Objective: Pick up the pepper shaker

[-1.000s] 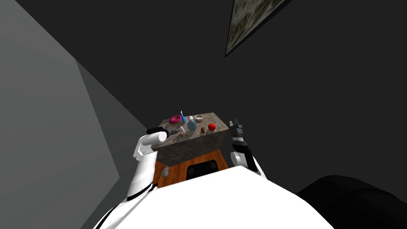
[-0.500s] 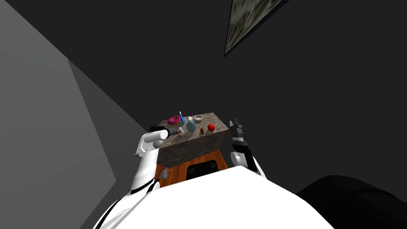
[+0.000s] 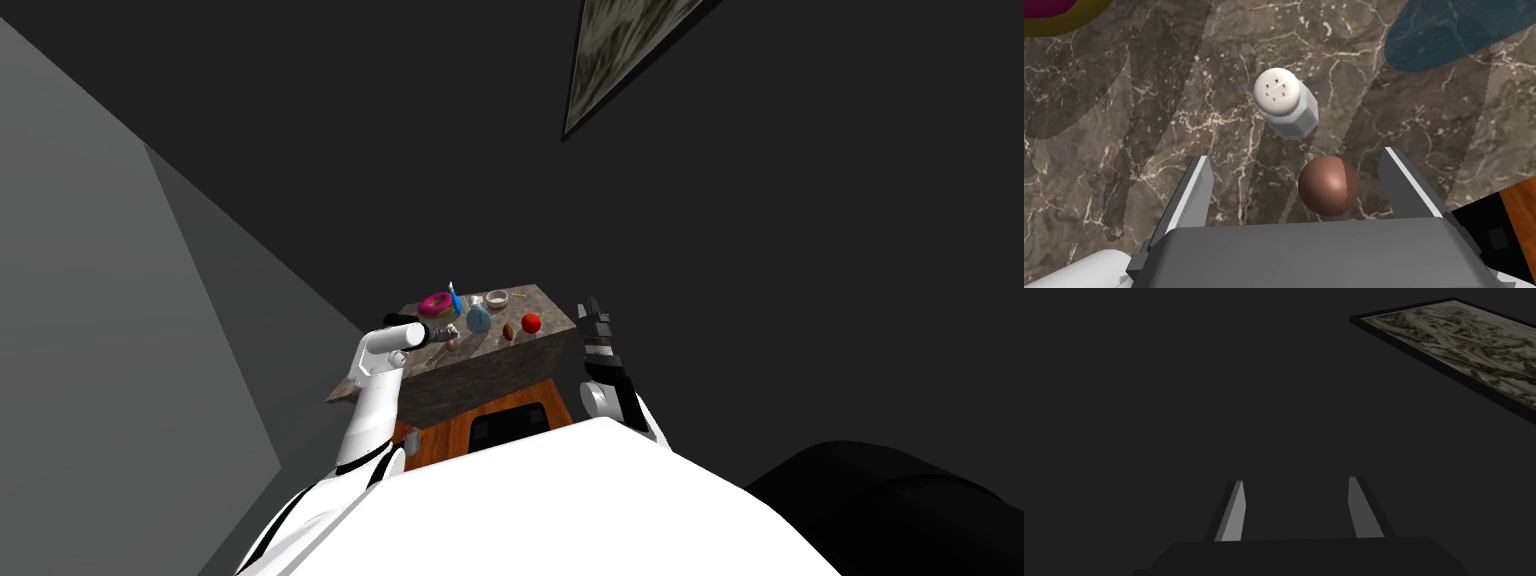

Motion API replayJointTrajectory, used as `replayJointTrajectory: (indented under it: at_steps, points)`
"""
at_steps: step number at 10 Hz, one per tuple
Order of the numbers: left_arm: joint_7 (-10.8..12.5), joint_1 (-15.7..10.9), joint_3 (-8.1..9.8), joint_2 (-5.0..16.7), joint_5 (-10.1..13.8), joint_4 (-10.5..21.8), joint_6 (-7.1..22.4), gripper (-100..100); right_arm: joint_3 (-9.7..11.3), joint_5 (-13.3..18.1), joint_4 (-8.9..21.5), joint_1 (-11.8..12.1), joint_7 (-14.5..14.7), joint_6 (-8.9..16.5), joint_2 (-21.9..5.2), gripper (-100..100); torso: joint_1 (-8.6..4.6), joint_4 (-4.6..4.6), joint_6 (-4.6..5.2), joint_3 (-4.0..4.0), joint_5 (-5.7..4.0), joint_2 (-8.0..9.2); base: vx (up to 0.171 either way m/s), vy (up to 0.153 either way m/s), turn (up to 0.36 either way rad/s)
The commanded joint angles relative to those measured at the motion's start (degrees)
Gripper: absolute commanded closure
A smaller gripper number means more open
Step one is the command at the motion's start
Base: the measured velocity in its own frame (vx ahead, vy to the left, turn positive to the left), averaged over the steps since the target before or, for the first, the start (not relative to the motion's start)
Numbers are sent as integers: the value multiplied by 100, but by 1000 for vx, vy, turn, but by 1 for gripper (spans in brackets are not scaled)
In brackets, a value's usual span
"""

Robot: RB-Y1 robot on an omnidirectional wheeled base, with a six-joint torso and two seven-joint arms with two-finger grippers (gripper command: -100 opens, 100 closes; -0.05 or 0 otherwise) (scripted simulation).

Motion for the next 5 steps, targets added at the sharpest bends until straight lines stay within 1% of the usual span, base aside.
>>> replayJointTrajectory:
  at_steps: [1, 2, 3, 5]
  points:
    - [139, -111, -4, 4, -7, 126, 286, -100, 0, 0, 0, 0, 0, 0, 0, 0, 0, 0, 0, 0, 0, 0, 52, 10, -30]
    - [244, -193, -10, 8, -17, 219, 430, -100, 0, 0, 0, 0, 0, 0, 0, 0, 2, 0, 1, -2, 1, -4, 67, 16, -41]
    - [244, -193, -10, 8, -17, 219, 502, -100, 0, 0, 0, 0, 0, 0, 0, 0, 5, -2, 0, -5, 1, -9, 50, 17, -9]
    - [405, -322, -25, 17, -40, 372, 818, -100, 0, 0, 0, 0, 0, 0, 0, 0, 5, -1, 0, -3, 1, -5, 65, 19, -24]
